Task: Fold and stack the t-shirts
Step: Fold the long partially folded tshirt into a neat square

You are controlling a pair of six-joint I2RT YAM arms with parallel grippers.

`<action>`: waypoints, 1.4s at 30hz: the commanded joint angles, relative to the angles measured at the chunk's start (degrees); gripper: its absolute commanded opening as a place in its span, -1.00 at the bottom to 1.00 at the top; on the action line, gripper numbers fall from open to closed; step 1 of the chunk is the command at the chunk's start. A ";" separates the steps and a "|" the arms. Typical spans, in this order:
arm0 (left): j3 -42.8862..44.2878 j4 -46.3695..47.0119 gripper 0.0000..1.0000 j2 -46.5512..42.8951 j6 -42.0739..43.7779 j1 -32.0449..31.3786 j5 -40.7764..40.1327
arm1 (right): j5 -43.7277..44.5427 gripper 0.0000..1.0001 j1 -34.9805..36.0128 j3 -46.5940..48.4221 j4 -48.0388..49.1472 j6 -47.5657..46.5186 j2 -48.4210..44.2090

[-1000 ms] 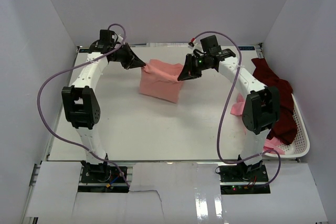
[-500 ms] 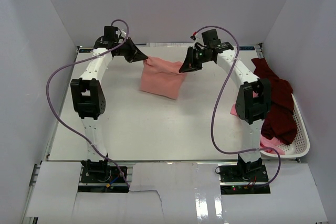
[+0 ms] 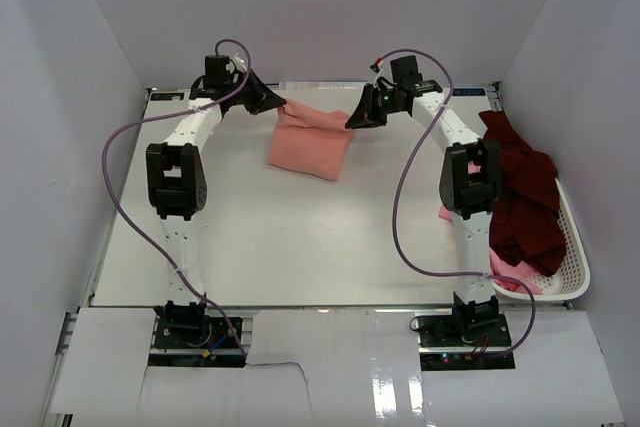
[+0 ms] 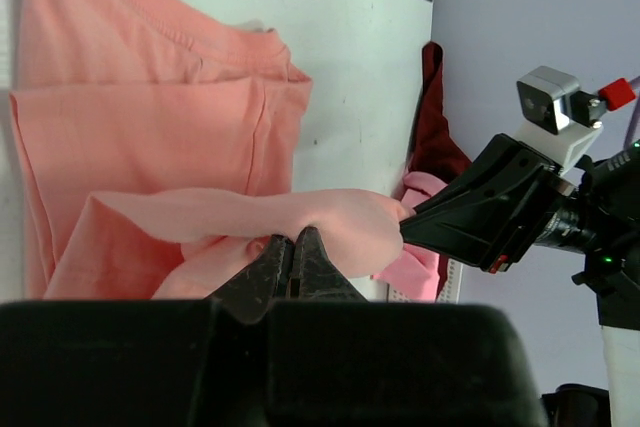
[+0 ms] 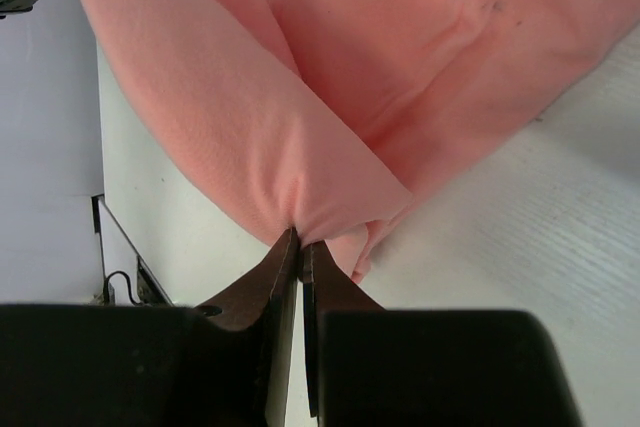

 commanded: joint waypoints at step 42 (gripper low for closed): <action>-11.40 24.64 -0.82 8.27 -2.09 -3.31 -9.28 | 2.67 -0.84 -1.20 -0.52 27.30 6.73 16.55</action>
